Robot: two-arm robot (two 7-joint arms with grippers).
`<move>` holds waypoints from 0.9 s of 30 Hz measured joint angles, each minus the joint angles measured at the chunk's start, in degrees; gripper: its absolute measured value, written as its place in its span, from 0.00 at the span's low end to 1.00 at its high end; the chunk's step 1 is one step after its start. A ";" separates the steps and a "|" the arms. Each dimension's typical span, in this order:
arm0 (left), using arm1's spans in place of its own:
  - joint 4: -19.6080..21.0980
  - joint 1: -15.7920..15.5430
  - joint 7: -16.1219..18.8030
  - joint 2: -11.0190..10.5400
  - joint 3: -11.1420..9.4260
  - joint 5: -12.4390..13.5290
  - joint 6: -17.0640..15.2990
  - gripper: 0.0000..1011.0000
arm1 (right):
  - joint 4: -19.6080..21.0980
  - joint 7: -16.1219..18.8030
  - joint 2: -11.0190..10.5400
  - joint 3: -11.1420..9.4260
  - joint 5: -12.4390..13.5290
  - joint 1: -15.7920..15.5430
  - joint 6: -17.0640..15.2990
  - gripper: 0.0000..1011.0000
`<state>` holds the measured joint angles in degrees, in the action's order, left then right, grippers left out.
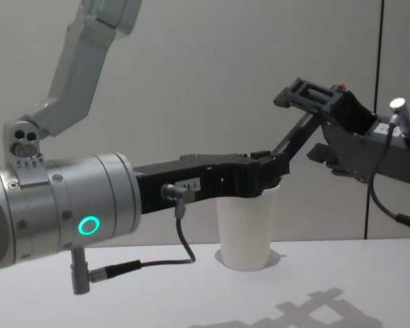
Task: Place the pen into the pen holder.
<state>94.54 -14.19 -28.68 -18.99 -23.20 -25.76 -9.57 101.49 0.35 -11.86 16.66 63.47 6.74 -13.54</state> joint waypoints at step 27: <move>-0.01 0.01 -0.02 0.00 -0.01 0.00 -0.02 0.19 | 0.57 -0.66 -0.19 0.23 0.23 -0.44 0.90 0.22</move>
<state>94.54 -14.19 -28.70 -18.99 -23.21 -25.76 -9.59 102.05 -0.31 -12.05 16.89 63.70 6.30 -12.64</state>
